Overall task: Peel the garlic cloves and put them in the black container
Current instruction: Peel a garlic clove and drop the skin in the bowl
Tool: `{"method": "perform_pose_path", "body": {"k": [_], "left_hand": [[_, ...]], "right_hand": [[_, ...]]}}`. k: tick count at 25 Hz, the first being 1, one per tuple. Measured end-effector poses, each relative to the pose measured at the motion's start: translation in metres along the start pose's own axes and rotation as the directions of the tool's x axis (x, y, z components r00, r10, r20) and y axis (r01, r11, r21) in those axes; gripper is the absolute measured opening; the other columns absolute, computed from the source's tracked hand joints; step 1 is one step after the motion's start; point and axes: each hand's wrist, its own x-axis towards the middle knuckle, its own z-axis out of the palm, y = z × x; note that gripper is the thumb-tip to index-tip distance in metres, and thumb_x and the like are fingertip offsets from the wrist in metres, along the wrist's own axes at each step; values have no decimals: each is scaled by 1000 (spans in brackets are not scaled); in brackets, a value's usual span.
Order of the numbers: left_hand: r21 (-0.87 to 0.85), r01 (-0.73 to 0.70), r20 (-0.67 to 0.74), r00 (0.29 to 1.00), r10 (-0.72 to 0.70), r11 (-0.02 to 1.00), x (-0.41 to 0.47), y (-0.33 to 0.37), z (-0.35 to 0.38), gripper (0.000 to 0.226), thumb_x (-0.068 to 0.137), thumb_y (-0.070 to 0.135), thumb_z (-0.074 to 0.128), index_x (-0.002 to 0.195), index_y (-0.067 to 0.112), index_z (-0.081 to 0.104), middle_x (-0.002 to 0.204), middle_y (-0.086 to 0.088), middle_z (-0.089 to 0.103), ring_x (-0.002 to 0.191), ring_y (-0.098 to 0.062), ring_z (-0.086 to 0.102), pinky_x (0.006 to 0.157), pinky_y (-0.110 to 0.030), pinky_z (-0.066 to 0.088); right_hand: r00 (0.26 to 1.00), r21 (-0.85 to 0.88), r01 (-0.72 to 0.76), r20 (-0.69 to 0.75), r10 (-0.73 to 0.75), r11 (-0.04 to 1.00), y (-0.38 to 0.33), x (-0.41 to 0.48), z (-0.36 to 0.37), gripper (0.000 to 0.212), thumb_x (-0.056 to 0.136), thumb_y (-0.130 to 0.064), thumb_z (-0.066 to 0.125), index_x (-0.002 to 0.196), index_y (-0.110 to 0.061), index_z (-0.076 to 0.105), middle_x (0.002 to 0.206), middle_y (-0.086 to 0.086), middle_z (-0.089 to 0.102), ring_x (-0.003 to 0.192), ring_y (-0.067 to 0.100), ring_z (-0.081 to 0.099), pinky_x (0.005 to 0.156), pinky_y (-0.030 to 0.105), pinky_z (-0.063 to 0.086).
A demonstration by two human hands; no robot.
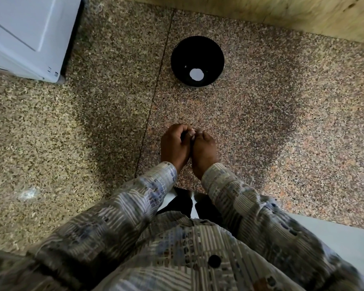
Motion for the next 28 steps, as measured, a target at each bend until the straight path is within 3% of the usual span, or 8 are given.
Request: {"method": "perform_pose_path", "body": {"k": [2,5,8,11,17,21,24,28], "left_hand": [[26,-68,-15,998,68,997,-4,-3,0,6,94,12,66,93,10,71,95,-5,70,87,-11,59,79,-27,48],[70,-187,0,982,187,980,-13,-1,-1,7,96,7,63,95,7,71,97,-6,69,87,-8,55,78,-18,40],[27,-101,-3,995,101,995,-8,-1,-6,8,97,13,64,97,11,71,98,-3,70,88,-12,59,78,-18,42],[-3,10,59,998,-10,1000,1,-2,-17,8,96,21,66,96,16,73,95,1,73,86,-14,66,77,-25,52],[18,87,38,995,-88,996,23,-3,-44,6,95,27,70,91,22,72,89,8,73,81,-8,68,68,-17,49],[295,22,14,1000,-28,955,47,-20,-59,10,94,26,72,90,16,73,90,2,74,79,-15,67,67,-22,47],[423,-15,-18,1000,25,906,50,-28,-74,20,90,32,74,104,18,69,105,-4,71,101,-25,66,79,-30,48],[407,-234,3,967,255,883,24,-7,-67,33,92,27,71,124,16,67,114,-5,68,106,-22,60,85,-30,44]], "right_hand": [[998,-4,-56,-1,56,998,2,4,1,34,99,-38,50,102,-12,71,102,11,75,98,27,71,97,47,57],[997,6,-76,32,76,997,1,7,-3,34,107,-27,47,114,1,65,89,7,67,87,25,65,93,50,55],[992,85,-110,70,104,990,-4,2,-8,41,110,-32,44,104,1,66,81,14,65,76,25,62,74,43,55],[943,289,-204,313,109,935,-11,0,-15,23,106,-11,42,97,-2,62,88,16,65,82,28,63,77,40,56],[920,314,-279,358,159,907,-29,7,-33,23,102,0,56,122,4,65,106,15,73,93,23,72,76,31,62],[905,350,-340,374,202,873,-34,11,-25,19,102,9,49,116,8,62,114,20,67,102,29,70,88,38,63],[884,216,-326,413,217,920,-35,10,-7,25,104,5,49,127,8,59,116,21,71,104,29,72,85,36,64],[879,144,-281,436,194,949,-37,8,-12,24,104,2,52,126,4,61,122,21,72,106,28,73,78,35,64]]}}
